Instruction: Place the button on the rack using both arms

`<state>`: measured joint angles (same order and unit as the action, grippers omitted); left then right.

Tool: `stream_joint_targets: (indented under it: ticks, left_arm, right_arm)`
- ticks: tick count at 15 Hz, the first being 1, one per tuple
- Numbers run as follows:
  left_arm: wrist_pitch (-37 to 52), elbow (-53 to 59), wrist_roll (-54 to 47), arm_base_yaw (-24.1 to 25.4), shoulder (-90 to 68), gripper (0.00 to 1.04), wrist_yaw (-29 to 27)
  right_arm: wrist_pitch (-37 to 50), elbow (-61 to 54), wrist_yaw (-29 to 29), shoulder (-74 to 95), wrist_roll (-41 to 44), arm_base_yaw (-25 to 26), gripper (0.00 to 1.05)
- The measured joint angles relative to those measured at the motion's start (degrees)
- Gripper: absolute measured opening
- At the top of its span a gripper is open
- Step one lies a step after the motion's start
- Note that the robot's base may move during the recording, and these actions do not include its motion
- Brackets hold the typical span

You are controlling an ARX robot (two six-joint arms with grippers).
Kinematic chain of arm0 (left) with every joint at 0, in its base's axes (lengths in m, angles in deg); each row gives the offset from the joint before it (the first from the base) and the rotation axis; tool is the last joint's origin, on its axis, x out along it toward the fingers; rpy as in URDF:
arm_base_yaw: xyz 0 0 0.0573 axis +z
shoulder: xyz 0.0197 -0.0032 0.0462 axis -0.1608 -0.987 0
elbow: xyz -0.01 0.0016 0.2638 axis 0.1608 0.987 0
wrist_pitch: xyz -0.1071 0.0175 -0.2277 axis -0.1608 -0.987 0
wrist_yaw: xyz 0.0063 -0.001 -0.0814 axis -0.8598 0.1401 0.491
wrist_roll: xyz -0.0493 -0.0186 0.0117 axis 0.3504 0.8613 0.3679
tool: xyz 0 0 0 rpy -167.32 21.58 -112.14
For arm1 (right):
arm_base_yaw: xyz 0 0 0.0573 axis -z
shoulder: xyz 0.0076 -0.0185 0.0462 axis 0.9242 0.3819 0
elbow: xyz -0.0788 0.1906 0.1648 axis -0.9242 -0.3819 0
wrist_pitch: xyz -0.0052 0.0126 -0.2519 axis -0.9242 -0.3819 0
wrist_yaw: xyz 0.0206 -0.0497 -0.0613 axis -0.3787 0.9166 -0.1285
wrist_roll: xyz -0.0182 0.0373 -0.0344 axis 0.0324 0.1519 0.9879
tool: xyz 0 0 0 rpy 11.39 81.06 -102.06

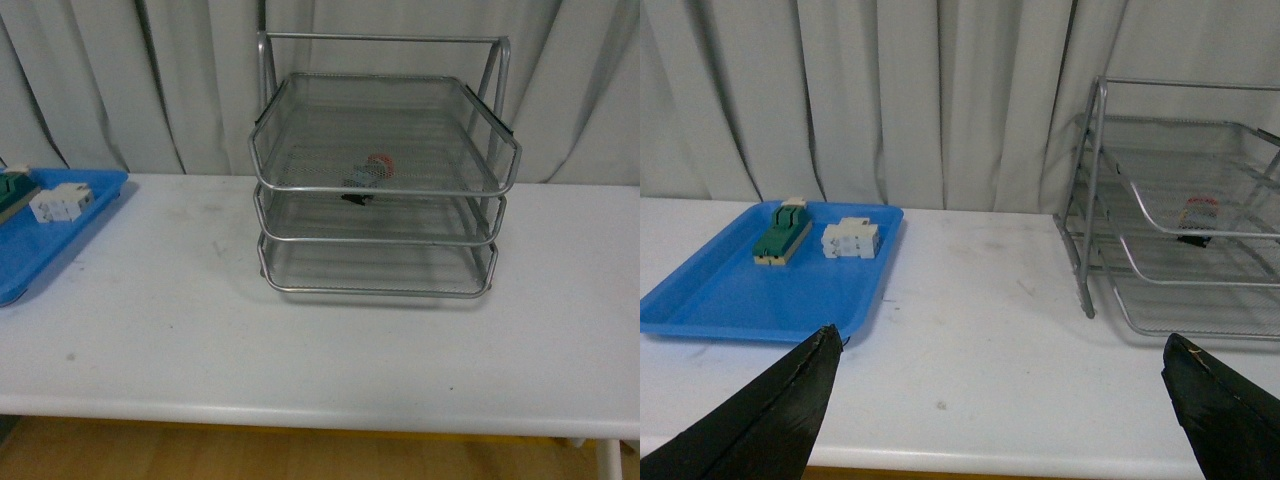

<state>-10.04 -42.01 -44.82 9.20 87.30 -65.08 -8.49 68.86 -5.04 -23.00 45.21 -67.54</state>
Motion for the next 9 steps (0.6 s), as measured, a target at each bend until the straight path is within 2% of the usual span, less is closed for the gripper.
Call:
stream_joint_targets:
  ticks: [6,7,9]
  left_arm:
    - [0.0,0.0,0.0,0.0,0.0,0.98,0.0]
    - [0.0,0.0,0.0,0.0,0.0,0.98,0.0]
    - [0.1,0.0,0.0,0.0,0.0,0.98,0.1]
  right_arm:
    - [-7.1,0.0,0.0,-6.5,0.0,0.0,0.02]
    - [-15.9,0.0,0.0,-12.8,0.0,0.0,0.02]
    - [-16.1,0.0,0.0,-15.5,0.0,0.0,0.02]
